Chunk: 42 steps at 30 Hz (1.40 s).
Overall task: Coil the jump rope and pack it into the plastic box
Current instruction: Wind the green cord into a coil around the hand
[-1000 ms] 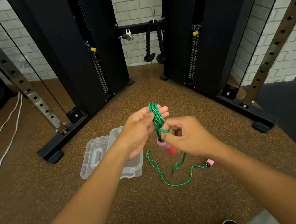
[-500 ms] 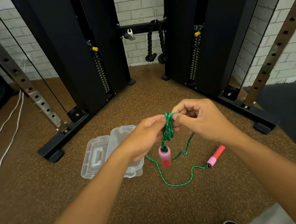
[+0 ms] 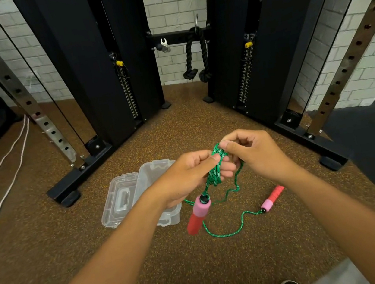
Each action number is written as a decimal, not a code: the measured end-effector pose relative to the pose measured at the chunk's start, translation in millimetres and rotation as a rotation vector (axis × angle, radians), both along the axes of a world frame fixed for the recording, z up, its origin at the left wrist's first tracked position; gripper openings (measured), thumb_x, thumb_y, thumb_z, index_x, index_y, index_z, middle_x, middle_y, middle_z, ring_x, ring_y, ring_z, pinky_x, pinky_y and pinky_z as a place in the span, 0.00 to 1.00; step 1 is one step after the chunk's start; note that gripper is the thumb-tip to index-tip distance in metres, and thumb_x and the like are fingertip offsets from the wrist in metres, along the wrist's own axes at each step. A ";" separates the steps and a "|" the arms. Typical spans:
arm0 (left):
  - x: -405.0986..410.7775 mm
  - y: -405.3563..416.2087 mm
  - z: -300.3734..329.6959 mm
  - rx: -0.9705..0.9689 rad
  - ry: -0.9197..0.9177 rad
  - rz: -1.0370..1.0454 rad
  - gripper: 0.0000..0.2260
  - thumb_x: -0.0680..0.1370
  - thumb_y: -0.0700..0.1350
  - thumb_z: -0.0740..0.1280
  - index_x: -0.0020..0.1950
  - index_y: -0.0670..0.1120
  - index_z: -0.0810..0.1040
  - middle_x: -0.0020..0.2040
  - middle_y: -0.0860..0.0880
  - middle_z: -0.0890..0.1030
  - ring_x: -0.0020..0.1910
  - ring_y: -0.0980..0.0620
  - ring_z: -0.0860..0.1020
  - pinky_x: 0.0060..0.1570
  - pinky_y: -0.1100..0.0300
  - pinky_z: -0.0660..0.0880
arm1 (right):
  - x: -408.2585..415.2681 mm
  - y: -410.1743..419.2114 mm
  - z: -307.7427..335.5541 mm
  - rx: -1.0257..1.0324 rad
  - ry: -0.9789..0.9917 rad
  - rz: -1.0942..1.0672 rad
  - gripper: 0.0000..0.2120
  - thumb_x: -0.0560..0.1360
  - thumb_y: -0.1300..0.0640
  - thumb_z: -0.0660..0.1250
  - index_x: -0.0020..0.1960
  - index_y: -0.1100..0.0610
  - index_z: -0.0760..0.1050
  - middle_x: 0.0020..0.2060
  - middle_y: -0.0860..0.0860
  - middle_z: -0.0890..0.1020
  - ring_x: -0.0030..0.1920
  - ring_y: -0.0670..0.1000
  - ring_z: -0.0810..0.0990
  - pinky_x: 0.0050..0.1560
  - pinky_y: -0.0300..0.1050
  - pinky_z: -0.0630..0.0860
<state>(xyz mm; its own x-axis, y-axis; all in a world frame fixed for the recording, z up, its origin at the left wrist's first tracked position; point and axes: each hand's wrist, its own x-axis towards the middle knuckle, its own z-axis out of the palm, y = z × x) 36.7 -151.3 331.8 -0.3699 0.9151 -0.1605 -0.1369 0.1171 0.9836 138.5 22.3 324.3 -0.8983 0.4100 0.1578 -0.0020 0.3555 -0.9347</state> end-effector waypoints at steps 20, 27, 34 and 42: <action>-11.5 2.4 0.4 0.217 -0.214 0.203 0.14 0.85 0.39 0.57 0.67 0.38 0.75 0.62 0.40 0.83 0.60 0.47 0.83 0.63 0.55 0.78 | -5.5 -27.5 -28.2 0.156 -0.240 0.155 0.12 0.83 0.61 0.63 0.43 0.56 0.80 0.36 0.50 0.85 0.38 0.48 0.85 0.44 0.51 0.80; -23.3 4.7 -6.0 0.232 -0.143 0.358 0.17 0.85 0.35 0.57 0.74 0.37 0.68 0.68 0.41 0.79 0.67 0.48 0.79 0.71 0.54 0.72 | -4.3 -38.1 -22.0 0.312 -0.247 0.212 0.11 0.82 0.51 0.67 0.41 0.50 0.79 0.29 0.57 0.80 0.29 0.47 0.73 0.34 0.45 0.70; -20.4 6.5 -6.9 0.151 -0.014 0.340 0.14 0.85 0.36 0.55 0.70 0.41 0.72 0.68 0.43 0.79 0.67 0.50 0.79 0.67 0.60 0.74 | 1.5 -36.6 -4.4 0.392 -0.121 0.118 0.08 0.79 0.52 0.70 0.41 0.51 0.82 0.26 0.46 0.76 0.27 0.43 0.68 0.33 0.42 0.66; -13.3 1.5 -8.3 -0.004 0.066 0.090 0.12 0.80 0.38 0.61 0.62 0.38 0.77 0.57 0.44 0.82 0.59 0.49 0.79 0.70 0.48 0.70 | 5.8 -22.4 15.1 0.509 -0.007 0.057 0.04 0.75 0.58 0.75 0.48 0.52 0.87 0.39 0.47 0.84 0.35 0.43 0.78 0.37 0.31 0.71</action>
